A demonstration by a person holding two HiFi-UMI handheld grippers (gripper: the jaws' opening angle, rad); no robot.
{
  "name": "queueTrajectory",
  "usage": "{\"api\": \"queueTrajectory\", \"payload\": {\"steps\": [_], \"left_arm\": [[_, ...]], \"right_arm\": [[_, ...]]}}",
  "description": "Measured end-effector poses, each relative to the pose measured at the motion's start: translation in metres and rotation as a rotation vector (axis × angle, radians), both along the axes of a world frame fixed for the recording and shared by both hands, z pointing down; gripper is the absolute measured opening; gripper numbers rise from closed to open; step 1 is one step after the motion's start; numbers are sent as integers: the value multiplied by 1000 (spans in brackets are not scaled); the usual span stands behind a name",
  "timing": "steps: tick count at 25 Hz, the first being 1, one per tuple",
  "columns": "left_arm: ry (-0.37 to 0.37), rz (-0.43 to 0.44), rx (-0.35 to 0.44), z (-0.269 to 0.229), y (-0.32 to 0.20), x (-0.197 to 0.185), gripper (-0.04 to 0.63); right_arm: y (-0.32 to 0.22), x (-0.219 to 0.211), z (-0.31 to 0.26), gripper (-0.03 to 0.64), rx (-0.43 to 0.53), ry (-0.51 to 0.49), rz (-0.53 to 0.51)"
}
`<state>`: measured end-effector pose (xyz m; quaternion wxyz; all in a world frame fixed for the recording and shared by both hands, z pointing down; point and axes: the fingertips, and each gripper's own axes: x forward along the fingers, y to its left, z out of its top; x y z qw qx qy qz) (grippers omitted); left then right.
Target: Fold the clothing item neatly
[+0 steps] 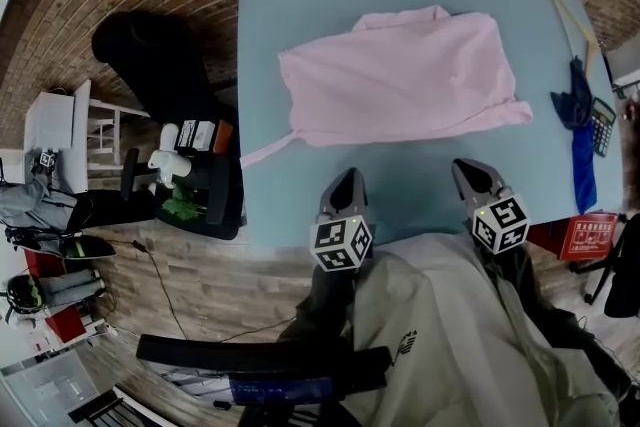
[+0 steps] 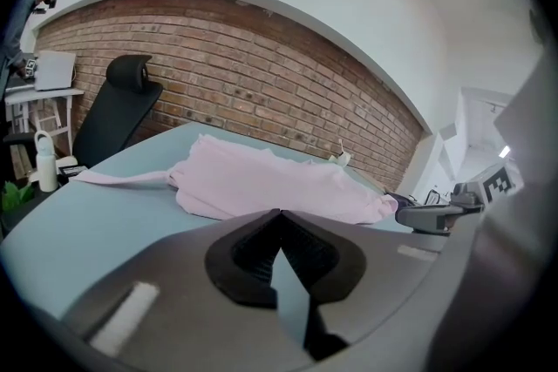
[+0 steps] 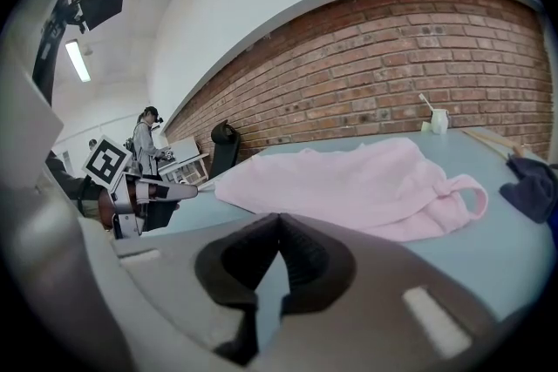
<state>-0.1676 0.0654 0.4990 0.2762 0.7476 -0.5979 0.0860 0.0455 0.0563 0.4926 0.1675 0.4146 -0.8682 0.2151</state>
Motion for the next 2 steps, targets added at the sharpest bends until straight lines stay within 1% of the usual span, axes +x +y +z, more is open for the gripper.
{"api": "queueTrajectory", "payload": {"steps": [2], "left_arm": [[0, -5, -7, 3, 2, 1, 8]], "right_arm": [[1, 2, 4, 2, -8, 7, -4]]}}
